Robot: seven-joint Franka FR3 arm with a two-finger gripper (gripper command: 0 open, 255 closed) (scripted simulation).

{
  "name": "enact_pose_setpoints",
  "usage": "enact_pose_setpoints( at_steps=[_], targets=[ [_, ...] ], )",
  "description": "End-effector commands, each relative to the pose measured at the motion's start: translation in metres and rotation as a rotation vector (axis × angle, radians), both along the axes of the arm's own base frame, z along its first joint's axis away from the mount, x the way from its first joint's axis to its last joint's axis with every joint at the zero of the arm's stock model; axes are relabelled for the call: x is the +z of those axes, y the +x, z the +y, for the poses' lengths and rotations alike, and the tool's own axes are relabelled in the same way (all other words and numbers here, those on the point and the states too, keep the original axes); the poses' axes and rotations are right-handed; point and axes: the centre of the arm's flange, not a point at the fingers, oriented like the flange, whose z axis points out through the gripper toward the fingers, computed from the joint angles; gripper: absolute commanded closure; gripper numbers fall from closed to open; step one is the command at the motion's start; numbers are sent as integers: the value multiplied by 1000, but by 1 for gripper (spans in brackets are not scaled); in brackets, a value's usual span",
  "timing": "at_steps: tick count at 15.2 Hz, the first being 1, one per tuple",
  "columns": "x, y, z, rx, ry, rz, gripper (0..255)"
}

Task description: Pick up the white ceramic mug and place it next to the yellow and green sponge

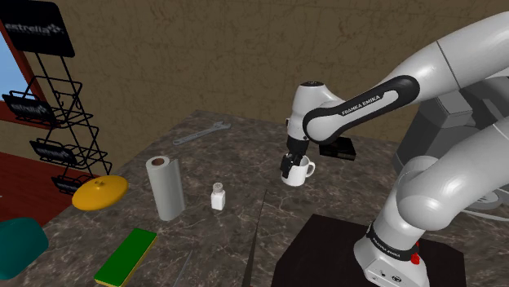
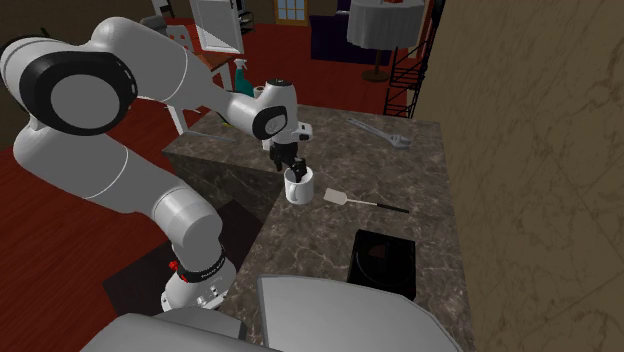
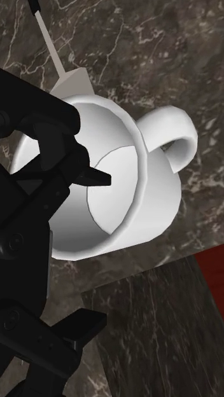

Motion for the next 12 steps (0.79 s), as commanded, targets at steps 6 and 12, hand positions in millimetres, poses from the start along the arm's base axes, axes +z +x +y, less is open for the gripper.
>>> enact_pose_setpoints(
  at_steps=[6, 12],
  targets=[
    [0, 0, 0, 0, 0, 0, 255],
    [11, 0, 0, 0, 0, 0, 255]
  ],
)
